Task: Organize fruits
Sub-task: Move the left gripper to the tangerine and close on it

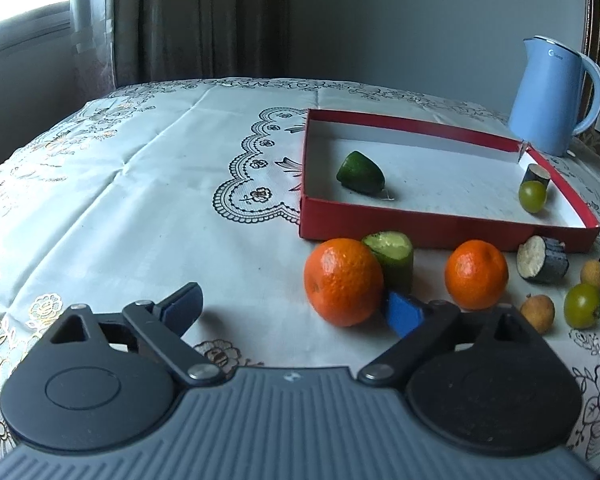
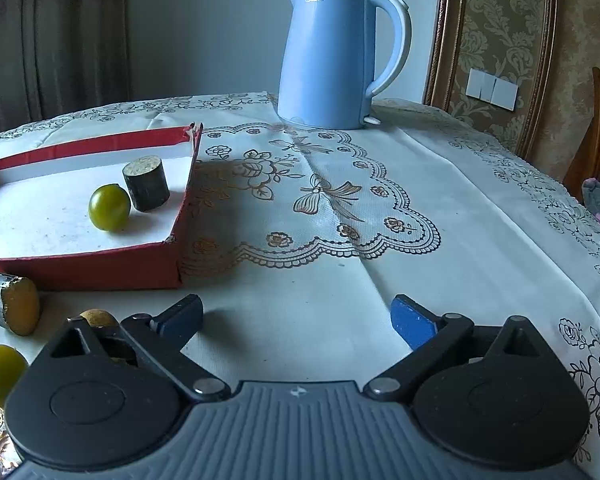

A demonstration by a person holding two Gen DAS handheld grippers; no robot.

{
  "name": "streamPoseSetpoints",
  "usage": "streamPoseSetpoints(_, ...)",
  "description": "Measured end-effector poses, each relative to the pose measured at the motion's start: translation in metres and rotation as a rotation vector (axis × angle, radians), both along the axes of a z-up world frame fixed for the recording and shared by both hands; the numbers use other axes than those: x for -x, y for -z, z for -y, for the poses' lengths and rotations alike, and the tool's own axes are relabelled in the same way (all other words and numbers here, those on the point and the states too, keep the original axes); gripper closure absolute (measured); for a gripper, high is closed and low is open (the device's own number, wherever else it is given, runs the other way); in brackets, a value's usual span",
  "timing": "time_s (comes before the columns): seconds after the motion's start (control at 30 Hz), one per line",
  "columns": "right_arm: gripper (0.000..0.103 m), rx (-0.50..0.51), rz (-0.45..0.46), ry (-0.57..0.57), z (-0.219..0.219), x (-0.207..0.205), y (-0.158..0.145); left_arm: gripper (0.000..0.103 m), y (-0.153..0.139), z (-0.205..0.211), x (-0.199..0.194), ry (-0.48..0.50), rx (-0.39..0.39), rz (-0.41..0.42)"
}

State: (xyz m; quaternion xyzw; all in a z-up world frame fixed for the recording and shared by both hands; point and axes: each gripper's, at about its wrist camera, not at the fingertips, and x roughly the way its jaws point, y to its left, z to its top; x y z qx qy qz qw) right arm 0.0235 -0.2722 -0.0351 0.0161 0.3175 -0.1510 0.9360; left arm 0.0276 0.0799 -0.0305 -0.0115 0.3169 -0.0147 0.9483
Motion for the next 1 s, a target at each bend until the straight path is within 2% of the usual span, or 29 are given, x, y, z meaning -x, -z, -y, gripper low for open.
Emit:
streamPoseSetpoints(0.13,0.002,0.000,0.000,0.000,0.000,0.000,0.000,0.009,0.001,0.001,-0.002,0.005,-0.005,0.006)
streamPoseSetpoints(0.2,0.001,0.000,0.000,0.000,0.000,0.000,0.000,0.018,0.000,-0.001,-0.001,0.017,0.014,0.006)
streamPoseSetpoints(0.33,0.001,-0.001,0.000,0.000,0.000,0.000,0.000,0.030,-0.001,0.000,0.002,0.049,0.035,0.012)
streamPoseSetpoints(0.4,0.001,-0.001,0.000,0.001,0.001,0.000,0.000,0.043,-0.001,0.001,0.004,0.072,0.044,0.015)
streamPoseSetpoints(0.57,0.000,-0.001,-0.001,0.000,0.001,0.000,0.000,0.065,-0.003,0.006,0.007,0.120,0.054,0.022)
streamPoseSetpoints(1.0,0.000,-0.001,-0.001,0.000,0.001,0.000,0.000,0.067,-0.004,0.007,0.011,0.127,0.034,0.037)
